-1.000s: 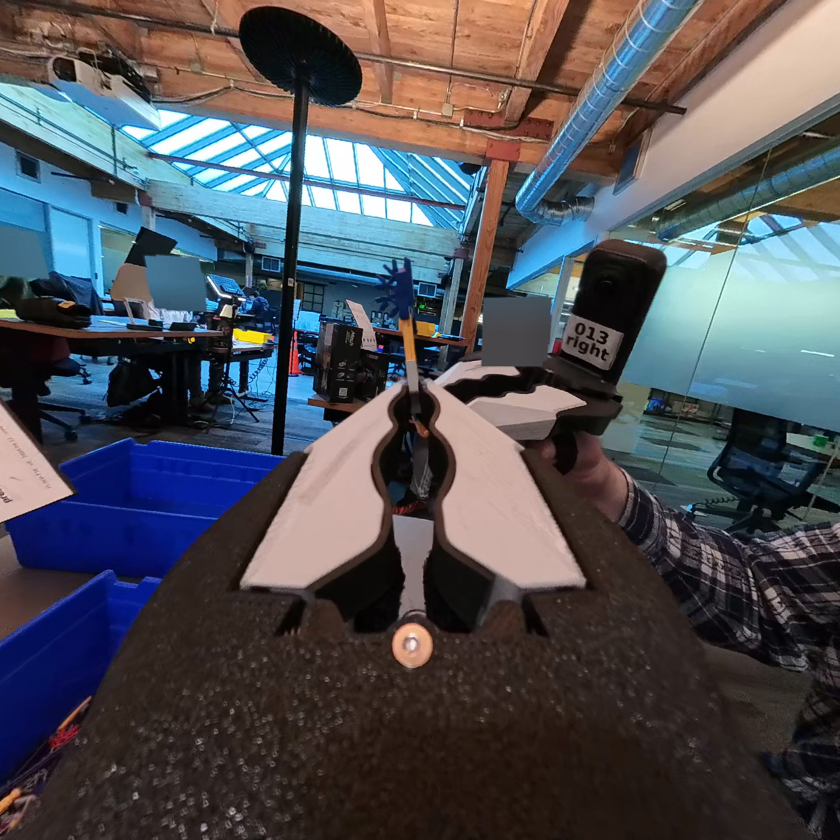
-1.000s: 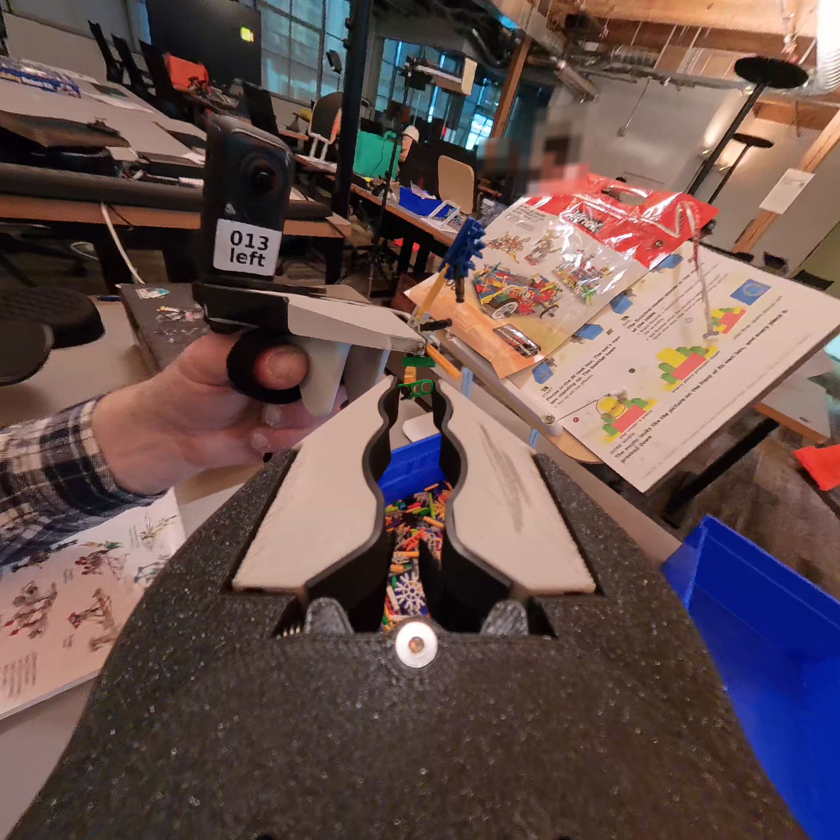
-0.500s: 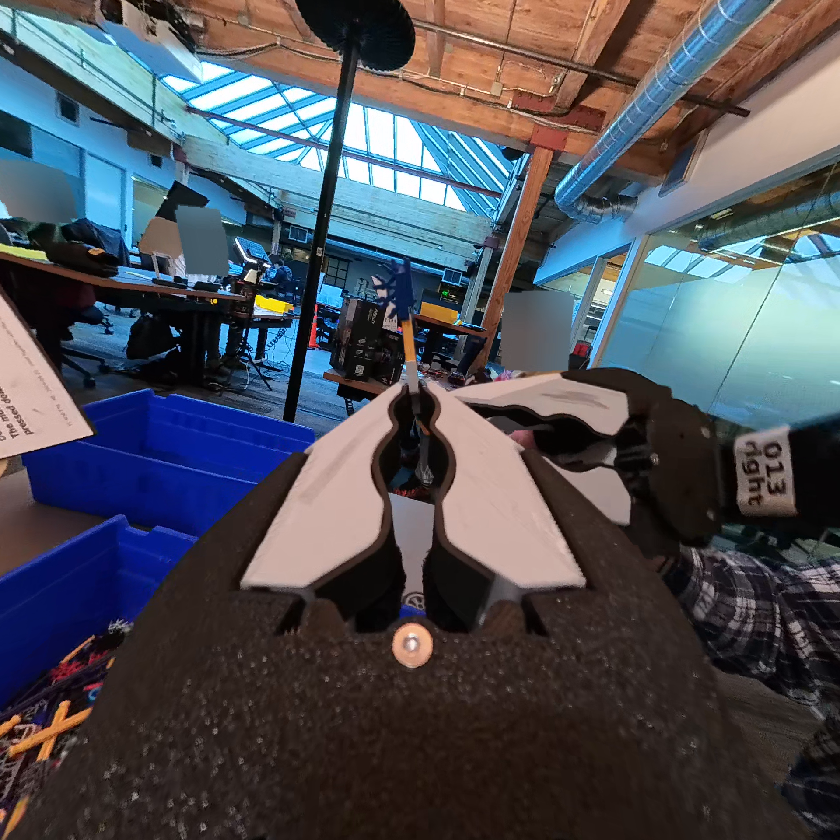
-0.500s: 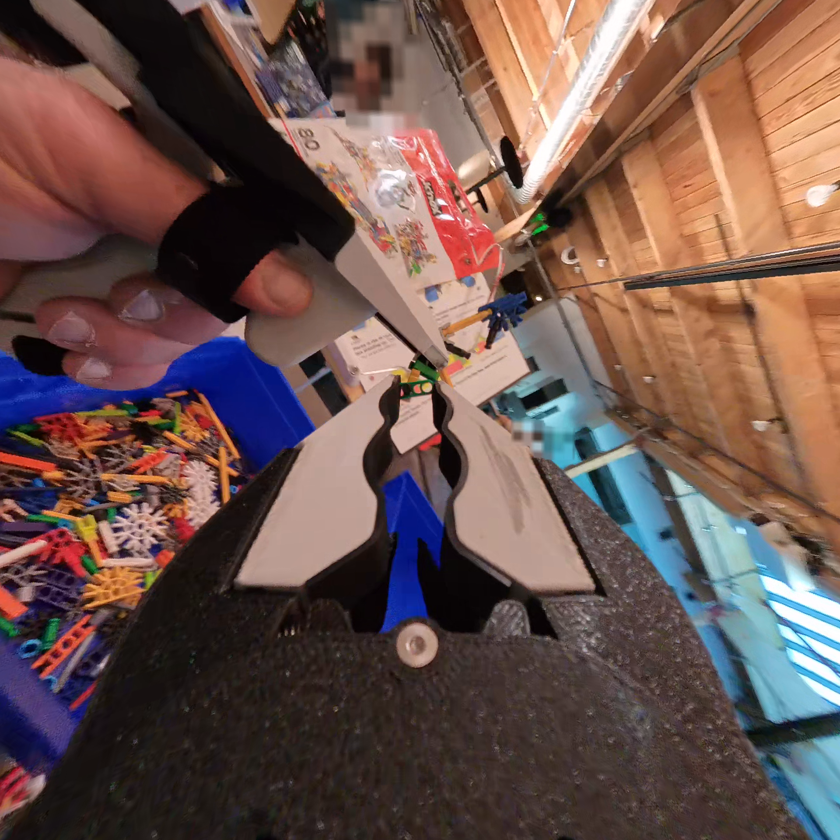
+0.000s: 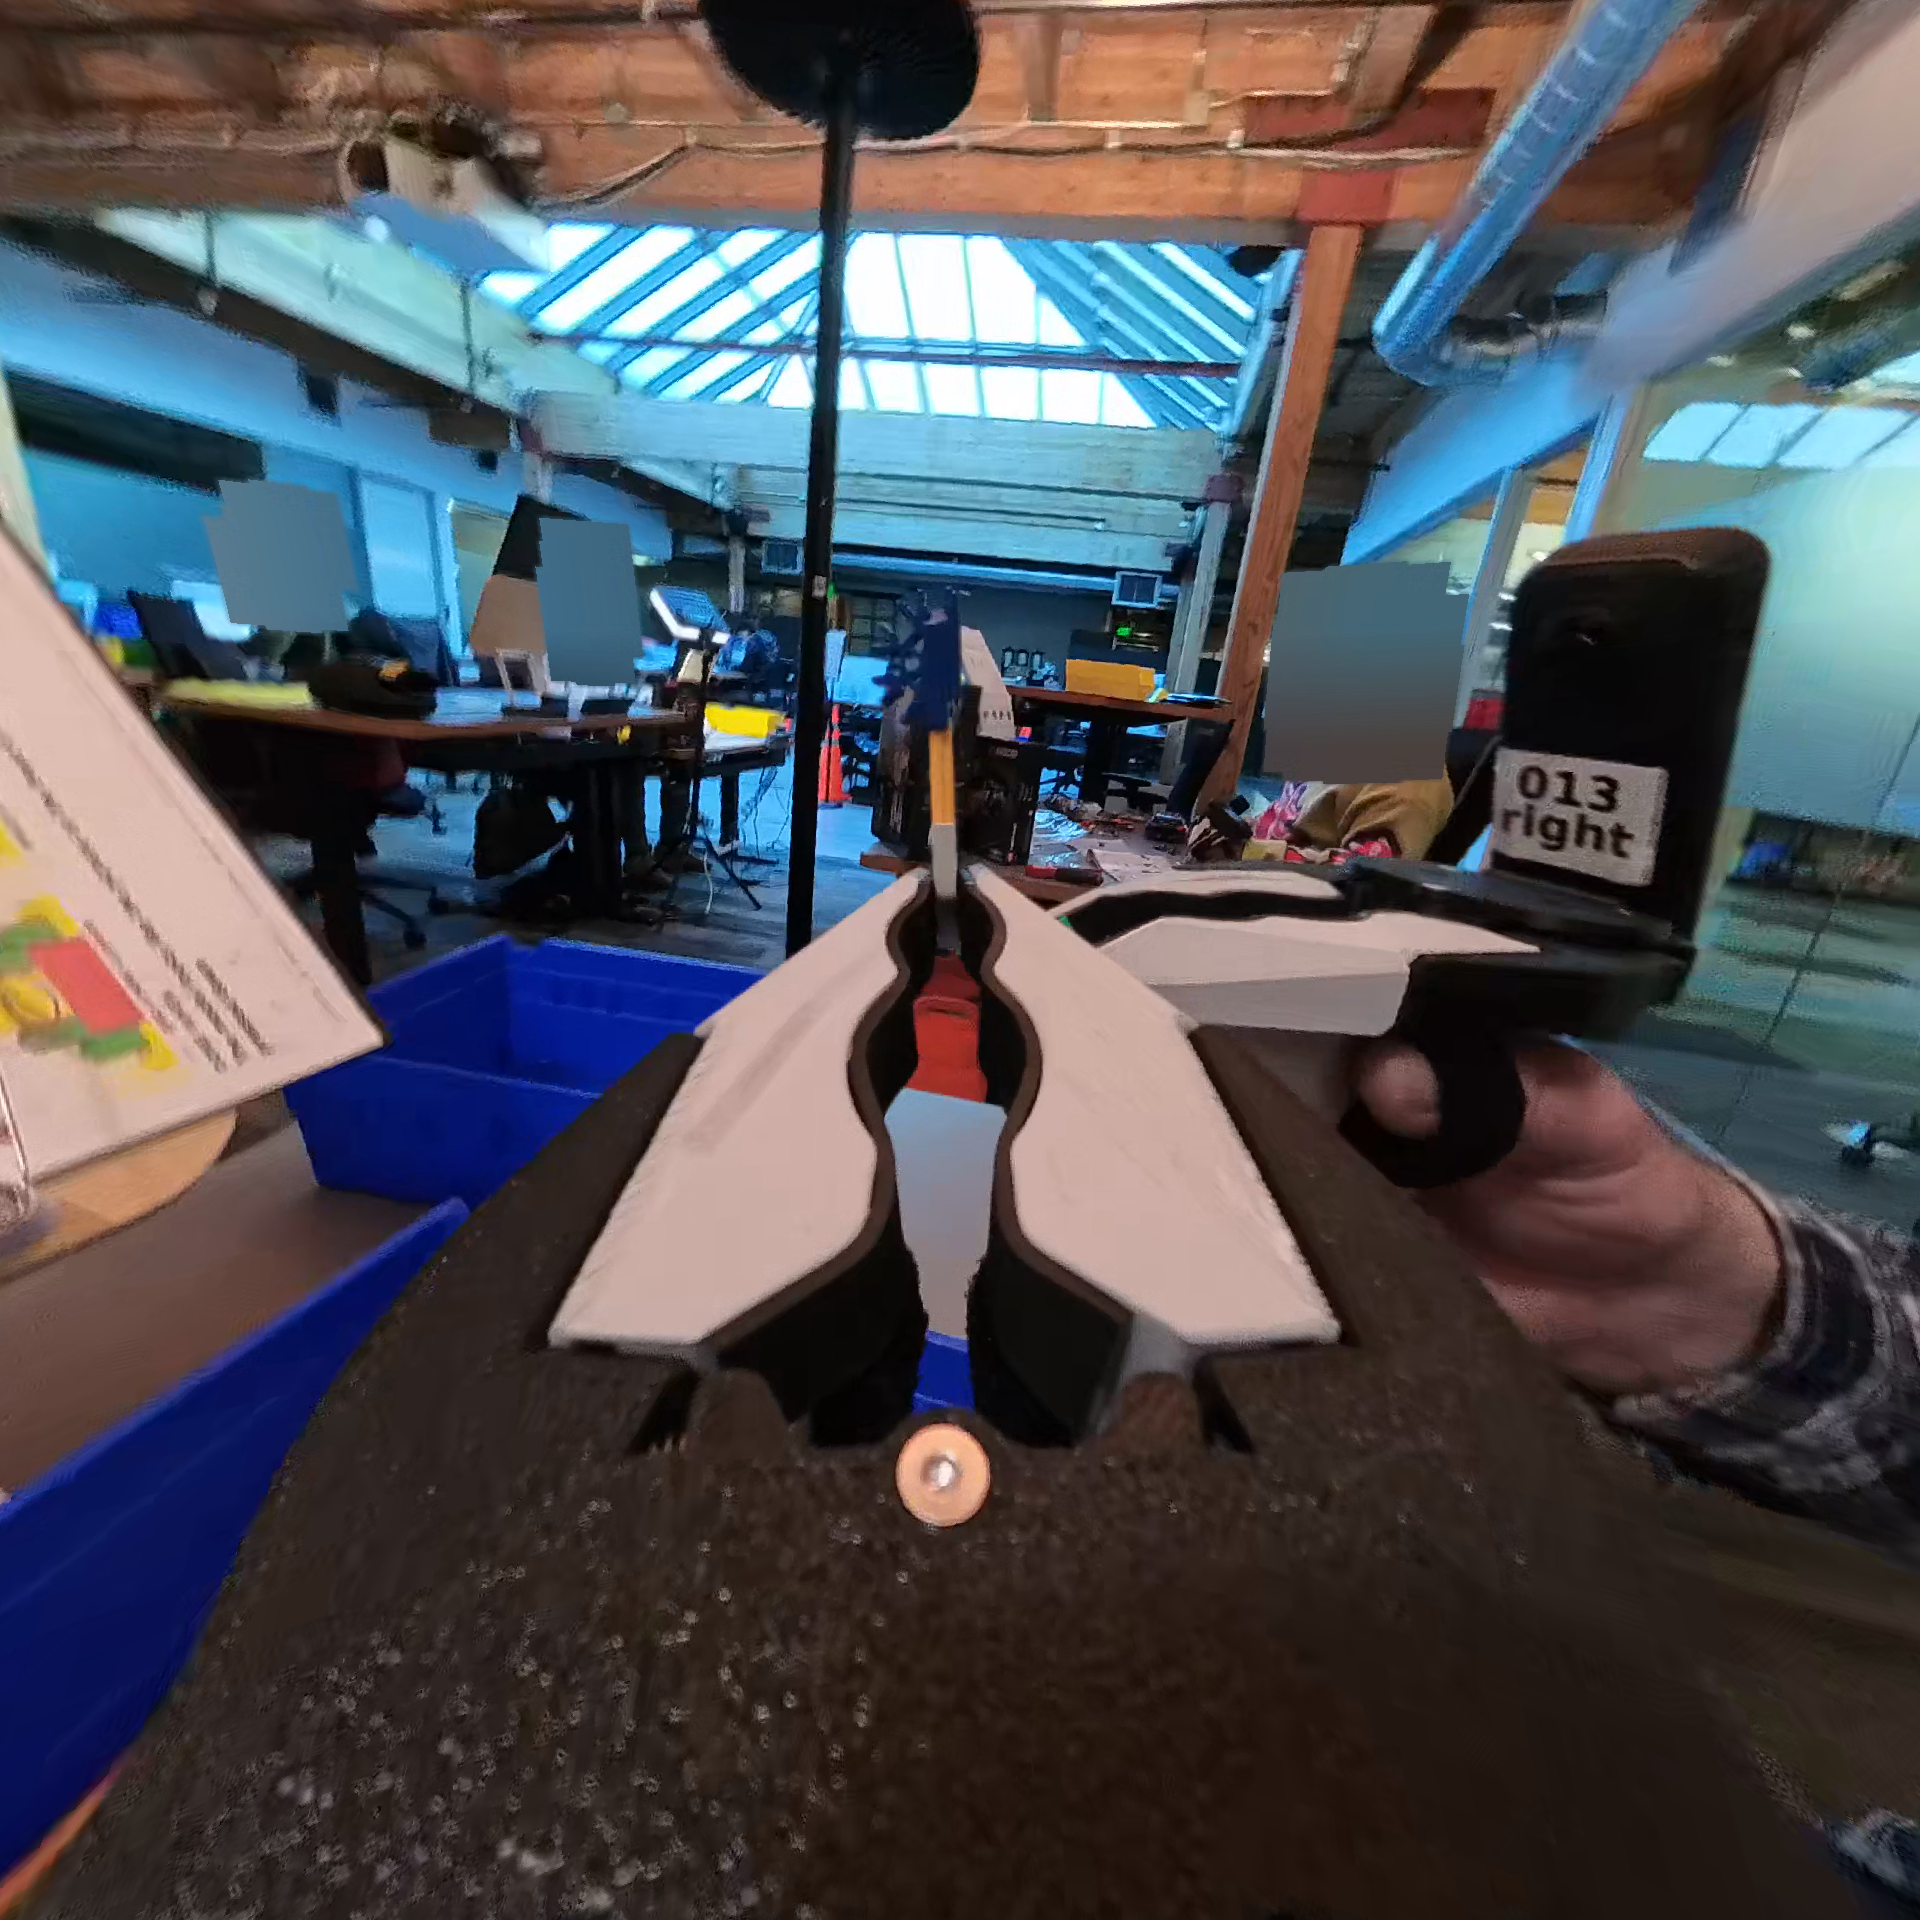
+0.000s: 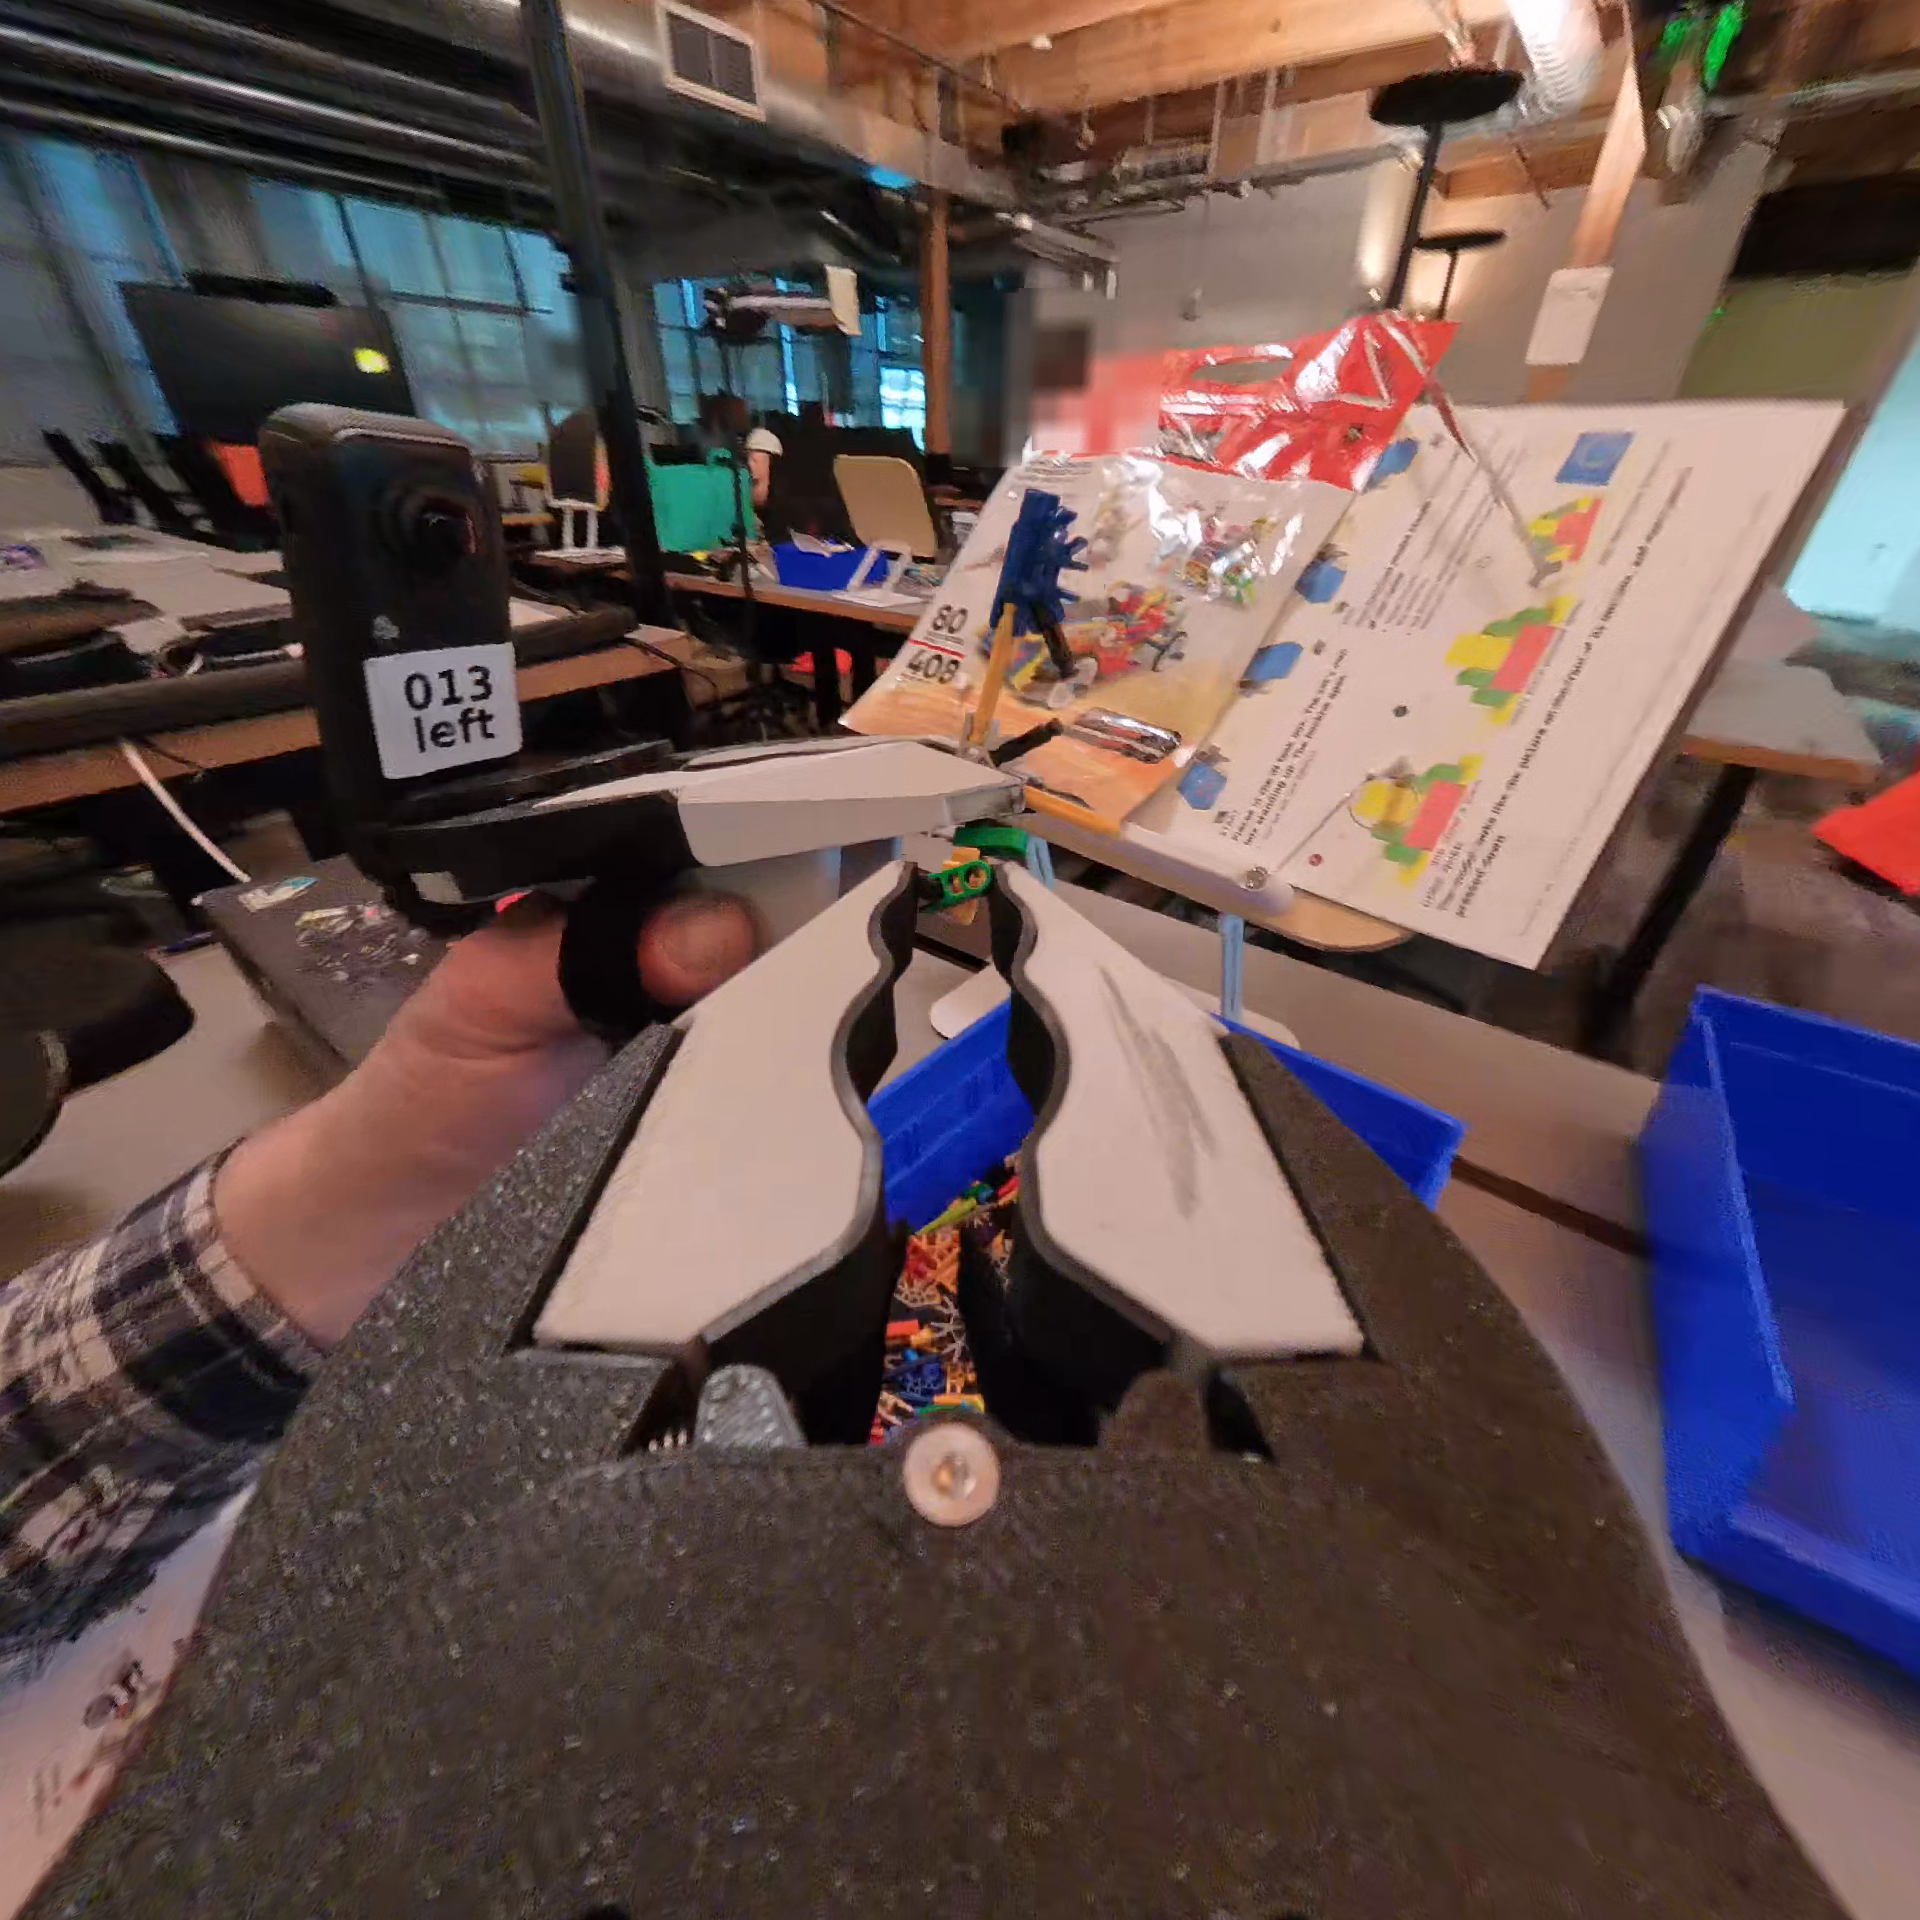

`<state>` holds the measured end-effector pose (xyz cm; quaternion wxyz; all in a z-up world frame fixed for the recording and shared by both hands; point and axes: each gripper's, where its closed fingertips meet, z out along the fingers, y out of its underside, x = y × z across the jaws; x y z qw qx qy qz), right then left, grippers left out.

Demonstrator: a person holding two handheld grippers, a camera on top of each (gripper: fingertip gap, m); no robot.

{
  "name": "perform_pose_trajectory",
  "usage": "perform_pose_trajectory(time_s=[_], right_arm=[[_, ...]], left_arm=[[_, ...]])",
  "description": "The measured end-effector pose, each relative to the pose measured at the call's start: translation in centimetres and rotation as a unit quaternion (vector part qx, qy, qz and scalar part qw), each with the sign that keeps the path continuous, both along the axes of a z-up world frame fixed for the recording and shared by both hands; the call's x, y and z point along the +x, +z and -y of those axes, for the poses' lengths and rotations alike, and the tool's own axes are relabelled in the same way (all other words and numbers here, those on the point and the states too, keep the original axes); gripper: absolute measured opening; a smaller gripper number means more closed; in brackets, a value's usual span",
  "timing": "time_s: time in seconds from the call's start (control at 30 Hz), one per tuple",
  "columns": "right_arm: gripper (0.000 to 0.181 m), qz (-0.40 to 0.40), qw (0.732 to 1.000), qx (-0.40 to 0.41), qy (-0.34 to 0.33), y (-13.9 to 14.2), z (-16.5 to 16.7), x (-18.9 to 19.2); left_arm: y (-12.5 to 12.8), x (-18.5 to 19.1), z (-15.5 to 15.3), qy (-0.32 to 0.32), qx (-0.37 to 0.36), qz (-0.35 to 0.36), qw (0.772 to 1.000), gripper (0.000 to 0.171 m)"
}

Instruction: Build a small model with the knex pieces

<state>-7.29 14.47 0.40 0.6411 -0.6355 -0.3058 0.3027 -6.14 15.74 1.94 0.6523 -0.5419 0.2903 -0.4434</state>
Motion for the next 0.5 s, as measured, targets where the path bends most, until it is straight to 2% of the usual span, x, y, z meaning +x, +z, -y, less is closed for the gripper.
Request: perform_pose_trajectory(time_s=[0.13, 0.23, 0.3, 0.4, 0.47, 0.5], right_arm=[[0.015, 0.031, 0.998, 0.017, 0.043, 0.2, 1.2, -0.4], [0.023, 0.11, 0.99, 0.087, 0.014, 0.5, 1.0, 0.1], [0.022, 0.198, 0.966, 0.167, -0.019, 0.4, 0.8, 0.4], [0.021, 0.307, 0.908, 0.28, -0.055, 0.7, 1.3, 0.2], [0.019, 0.351, 0.876, 0.321, -0.077, 0.9, 1.3, 0.1], [0.015, 0.363, 0.868, 0.329, -0.079, 0.9, 1.3, 0.0]], left_arm=[[0.6, -1.1, 0.1, 0.006, 0.019, -0.008, 1.0, 0.001], [1.0, -1.1, 0.9, -0.024, 0.014, -0.01, 1.0, 0.001], [1.3, -0.9, 1.4, -0.051, -0.008, 0.002, 0.999, 0.0], [0.5, -0.4, 1.2, -0.049, -0.024, -0.025, 0.998, 0.001], [0.4, 0.0, 1.4, -0.054, -0.028, -0.029, 0.998, 0.001], [0.3, 0.1, 1.4, -0.055, -0.028, -0.03, 0.998, 0.001]])
